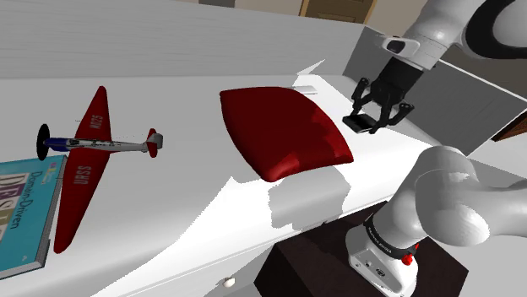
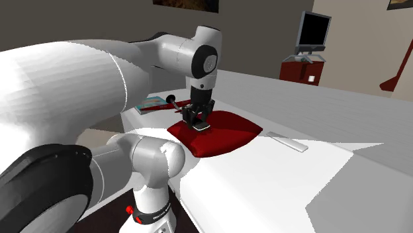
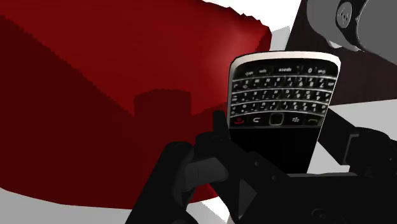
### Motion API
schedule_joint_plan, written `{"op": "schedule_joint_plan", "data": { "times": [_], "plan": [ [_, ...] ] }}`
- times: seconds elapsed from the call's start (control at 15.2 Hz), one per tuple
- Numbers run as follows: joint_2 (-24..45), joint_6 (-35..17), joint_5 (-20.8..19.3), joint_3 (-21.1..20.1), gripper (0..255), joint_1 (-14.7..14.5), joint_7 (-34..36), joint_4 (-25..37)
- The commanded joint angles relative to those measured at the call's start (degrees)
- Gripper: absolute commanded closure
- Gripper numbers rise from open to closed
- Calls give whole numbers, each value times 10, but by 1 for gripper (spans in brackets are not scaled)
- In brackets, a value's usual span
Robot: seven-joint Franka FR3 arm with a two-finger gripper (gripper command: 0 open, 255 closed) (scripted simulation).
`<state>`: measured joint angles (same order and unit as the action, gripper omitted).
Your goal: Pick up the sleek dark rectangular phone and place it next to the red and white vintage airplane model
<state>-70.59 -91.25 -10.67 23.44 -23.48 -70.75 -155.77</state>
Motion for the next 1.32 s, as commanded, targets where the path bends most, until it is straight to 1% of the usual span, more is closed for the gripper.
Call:
{"op": "schedule_joint_plan", "data": {
  "times": [0.0, 0.26, 0.59, 0.92, 1.25],
  "plan": [
    [20, -23, 23, -23, 255, -19, 25, 0],
    [75, -78, 65, -66, 255, -61, 73, 5],
    [162, -145, 111, -113, 255, -109, 125, 30],
    [259, -204, 147, -152, 255, -149, 167, 74],
    [362, -248, 174, -184, 255, -179, 204, 137]
  ]
}}
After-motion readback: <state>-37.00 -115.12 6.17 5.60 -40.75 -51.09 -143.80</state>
